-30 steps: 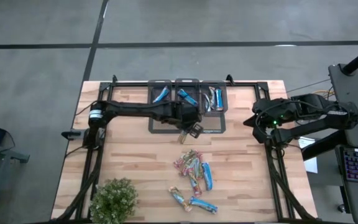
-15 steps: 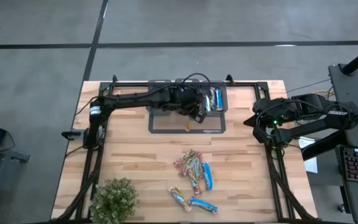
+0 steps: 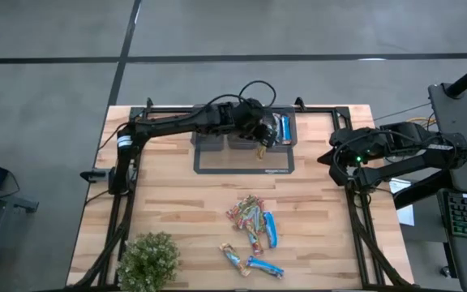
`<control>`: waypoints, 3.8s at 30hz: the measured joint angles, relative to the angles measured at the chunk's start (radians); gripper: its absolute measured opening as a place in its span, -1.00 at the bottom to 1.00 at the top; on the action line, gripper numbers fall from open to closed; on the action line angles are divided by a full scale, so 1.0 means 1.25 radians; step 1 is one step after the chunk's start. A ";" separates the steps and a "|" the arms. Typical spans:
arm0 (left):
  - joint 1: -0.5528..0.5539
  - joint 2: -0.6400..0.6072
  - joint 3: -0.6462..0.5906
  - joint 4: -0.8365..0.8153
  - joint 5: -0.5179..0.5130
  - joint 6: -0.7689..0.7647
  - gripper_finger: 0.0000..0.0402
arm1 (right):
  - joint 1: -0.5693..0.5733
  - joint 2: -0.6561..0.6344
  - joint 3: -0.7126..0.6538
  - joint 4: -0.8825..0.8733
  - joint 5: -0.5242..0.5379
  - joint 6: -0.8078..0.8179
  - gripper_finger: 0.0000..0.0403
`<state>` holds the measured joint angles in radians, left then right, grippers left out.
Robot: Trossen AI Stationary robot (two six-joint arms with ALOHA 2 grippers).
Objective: Pick and place Granola Bars by type
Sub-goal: Put the yellow granola bar into the right black bin
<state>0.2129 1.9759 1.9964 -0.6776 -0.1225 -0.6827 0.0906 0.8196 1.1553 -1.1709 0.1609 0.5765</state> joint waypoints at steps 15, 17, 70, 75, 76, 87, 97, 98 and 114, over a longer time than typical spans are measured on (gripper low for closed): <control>0.072 0.000 -0.001 0.082 0.046 0.015 -0.72 | 0.000 0.000 0.000 0.000 0.020 0.000 -0.96; 0.083 0.000 -0.001 0.086 0.046 0.018 -0.72 | 0.000 0.000 0.000 0.000 0.020 0.000 -0.96; 0.176 0.194 -0.005 0.347 0.184 -0.138 -0.72 | 0.000 0.000 -0.013 -0.001 0.053 0.056 -0.96; 0.193 0.212 -0.005 0.351 0.184 -0.156 -0.72 | 0.001 0.000 -0.022 -0.001 0.061 0.057 -0.96; 0.195 0.214 -0.005 0.352 0.184 -0.164 -0.72 | 0.001 0.000 -0.023 -0.001 0.061 0.057 -0.96; 0.200 0.245 -0.004 0.349 0.207 -0.223 -0.72 | 0.000 0.000 -0.037 0.000 0.062 0.057 -0.96; 0.200 0.270 -0.004 0.346 0.218 -0.231 -0.72 | 0.000 0.000 -0.038 0.001 0.062 0.057 -0.96; 0.200 0.271 -0.004 0.345 0.218 -0.231 -0.72 | 0.000 0.000 -0.038 0.001 0.062 0.057 -0.96; 0.206 0.273 -0.004 0.343 0.209 -0.228 -0.63 | 0.000 0.000 -0.038 0.001 0.062 0.060 -0.96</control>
<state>0.4702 2.3165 1.9911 -0.2485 0.1390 -0.9674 0.0906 0.8196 1.1076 -1.1698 0.2386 0.6514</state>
